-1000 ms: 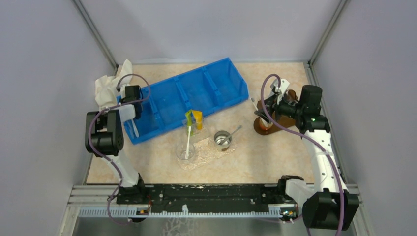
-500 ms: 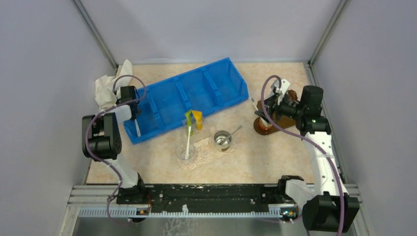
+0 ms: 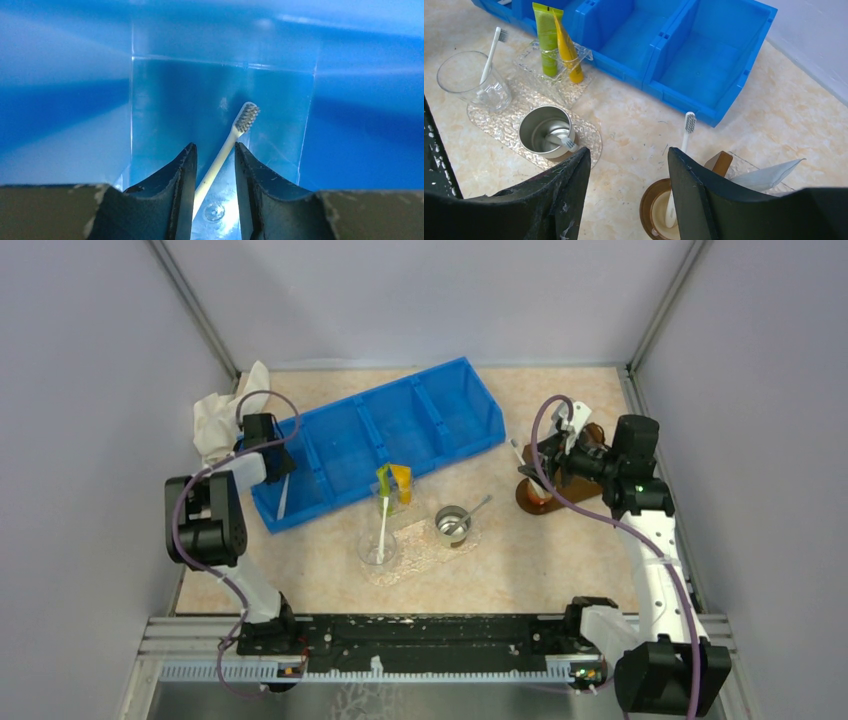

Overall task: Prepare toiletry sets of a toothbrush and toothpaste on the tray
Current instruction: Pick up the toothbrush from the storage box.

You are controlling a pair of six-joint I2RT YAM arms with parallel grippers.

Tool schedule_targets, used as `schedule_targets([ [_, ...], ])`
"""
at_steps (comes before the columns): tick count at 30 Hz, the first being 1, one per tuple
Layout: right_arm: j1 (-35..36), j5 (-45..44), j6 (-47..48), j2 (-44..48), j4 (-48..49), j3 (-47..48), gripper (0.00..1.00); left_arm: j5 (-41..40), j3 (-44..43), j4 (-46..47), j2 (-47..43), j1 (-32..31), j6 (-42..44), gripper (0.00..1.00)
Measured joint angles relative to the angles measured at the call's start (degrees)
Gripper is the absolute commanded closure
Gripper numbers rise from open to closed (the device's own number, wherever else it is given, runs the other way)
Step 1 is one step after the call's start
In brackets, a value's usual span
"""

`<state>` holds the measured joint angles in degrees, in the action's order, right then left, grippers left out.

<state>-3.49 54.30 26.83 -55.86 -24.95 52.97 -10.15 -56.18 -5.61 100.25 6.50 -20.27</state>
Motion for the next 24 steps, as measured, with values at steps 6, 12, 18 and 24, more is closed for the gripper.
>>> schedule_targets([
  [6, 0.00, -0.02, 0.00, 0.00, 0.00, 0.00, 0.41, 0.85, -3.02, 0.20, 2.64, 0.00, 3.28, 0.62],
  [12, 0.00, 0.00, 0.00, 0.00, 0.02, 0.00, 0.41, 2.60, -5.16, -0.07, 4.31, 0.00, 7.58, 0.63],
  [18, 0.00, 0.00, 0.00, 0.00, 0.00, 0.00, 0.41, 2.71, -7.82, -0.15, 6.56, 0.00, 9.42, 0.69],
  [24, 0.00, -0.02, 0.00, 0.00, 0.00, 0.00, 0.41, 2.47, -8.68, 0.07, 7.34, 0.00, 9.86, 0.95],
])
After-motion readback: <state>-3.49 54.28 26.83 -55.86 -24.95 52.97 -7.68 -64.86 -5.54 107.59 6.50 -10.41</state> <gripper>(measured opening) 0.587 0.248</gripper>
